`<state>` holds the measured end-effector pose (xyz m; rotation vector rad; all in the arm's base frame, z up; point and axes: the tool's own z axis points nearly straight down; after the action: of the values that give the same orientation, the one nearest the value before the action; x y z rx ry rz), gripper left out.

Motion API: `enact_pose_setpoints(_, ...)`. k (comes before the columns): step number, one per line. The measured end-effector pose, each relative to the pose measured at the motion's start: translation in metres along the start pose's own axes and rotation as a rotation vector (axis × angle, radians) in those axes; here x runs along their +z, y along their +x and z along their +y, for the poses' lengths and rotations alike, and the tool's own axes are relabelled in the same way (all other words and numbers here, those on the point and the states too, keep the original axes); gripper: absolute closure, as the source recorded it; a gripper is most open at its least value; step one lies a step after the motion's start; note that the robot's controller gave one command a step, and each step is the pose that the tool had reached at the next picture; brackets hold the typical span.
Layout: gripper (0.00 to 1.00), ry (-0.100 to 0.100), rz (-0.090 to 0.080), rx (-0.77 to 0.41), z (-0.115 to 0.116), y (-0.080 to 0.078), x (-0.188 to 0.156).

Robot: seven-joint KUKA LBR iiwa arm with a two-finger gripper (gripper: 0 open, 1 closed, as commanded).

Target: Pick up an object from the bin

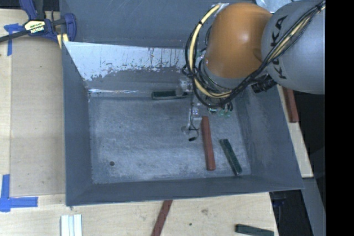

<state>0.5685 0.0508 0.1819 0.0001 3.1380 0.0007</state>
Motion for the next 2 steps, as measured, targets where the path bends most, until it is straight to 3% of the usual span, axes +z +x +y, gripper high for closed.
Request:
enact_pose_setpoints(1, 0.0, 0.0, 0.0, -0.046, -0.031, -0.042, -0.006)
enact_pose_setpoints(2, 0.0, 0.002, -0.001, -0.096, -0.035, -0.055, 0.003)
